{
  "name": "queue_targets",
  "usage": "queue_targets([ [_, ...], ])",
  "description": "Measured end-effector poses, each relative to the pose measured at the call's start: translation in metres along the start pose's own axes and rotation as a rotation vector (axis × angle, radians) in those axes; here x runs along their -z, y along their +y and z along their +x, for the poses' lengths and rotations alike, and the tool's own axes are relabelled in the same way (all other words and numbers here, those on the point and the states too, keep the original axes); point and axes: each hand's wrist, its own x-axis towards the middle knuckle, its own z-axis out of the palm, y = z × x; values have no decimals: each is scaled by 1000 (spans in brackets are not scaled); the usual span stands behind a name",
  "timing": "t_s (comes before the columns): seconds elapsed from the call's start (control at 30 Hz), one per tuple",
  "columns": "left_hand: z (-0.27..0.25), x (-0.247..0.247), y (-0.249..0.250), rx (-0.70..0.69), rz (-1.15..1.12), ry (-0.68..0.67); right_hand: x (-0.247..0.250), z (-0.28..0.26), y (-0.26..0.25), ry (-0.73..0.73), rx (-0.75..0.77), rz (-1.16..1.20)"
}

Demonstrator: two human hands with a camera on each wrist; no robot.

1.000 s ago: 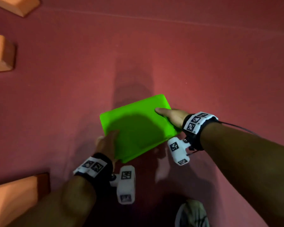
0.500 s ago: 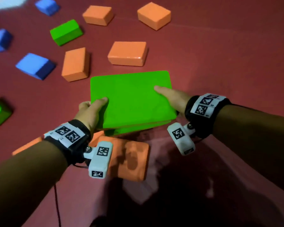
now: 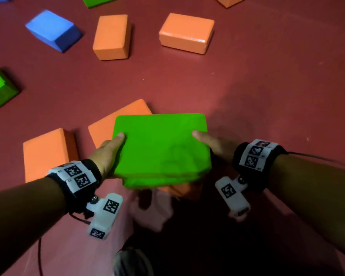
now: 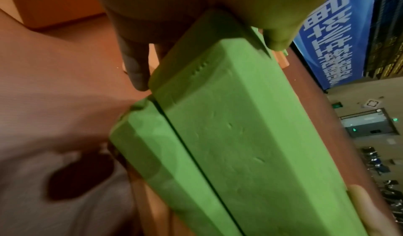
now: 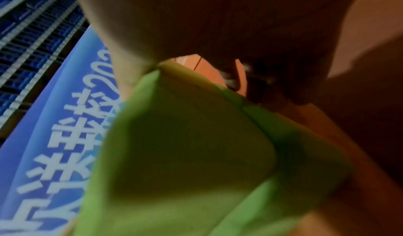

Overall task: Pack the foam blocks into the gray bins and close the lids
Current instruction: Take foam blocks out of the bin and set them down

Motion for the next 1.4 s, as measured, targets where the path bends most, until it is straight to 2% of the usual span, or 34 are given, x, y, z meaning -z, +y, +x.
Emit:
queue_targets([
  [0.07,2,3,-5,18,-23,41,-5,-1,8,-31,34,58],
  [0.13,5,5,-5,17,-65,38,-4,-1,11,-64,3,117],
  [0.2,7,6,-4,2,-85,31,4,-4,15,-103,-131,244],
  [0.27,7,8,-5,9,-69,25,7,-8,19,-128,-186,351],
  [0.33,9,13,-12,23,-54,56,6,-8,26,-105,-212,427],
  [0.47,16,19,-23,28,18,147,2,1,42,-5,-162,452],
  [0.57,16,13,-25,193,-127,-36,0,-3,37,56,-185,501],
  [0.67,34,17,-40,253,-170,-102,-3,-2,44,111,-188,581],
  [0.8,18,-3,-27,219,-139,-126,-10,-4,54,135,-193,606],
  [0.87,10,-17,-19,141,-125,-93,-12,-1,66,169,-216,535],
  [0.93,21,-14,-26,174,-162,-144,-14,0,76,167,-240,477],
  [1.03,28,-8,-30,225,-188,-228,-19,3,80,85,-284,641],
  [1.1,30,-11,-29,222,-152,-234,-14,2,74,116,-282,694],
  [1.2,12,-31,-2,170,-116,-340,14,2,53,223,-212,647],
  [1.27,-1,-45,29,81,-140,-363,42,-3,19,223,-155,621],
  [1.4,-47,-59,115,-19,-207,-313,94,-34,-83,342,-47,466],
])
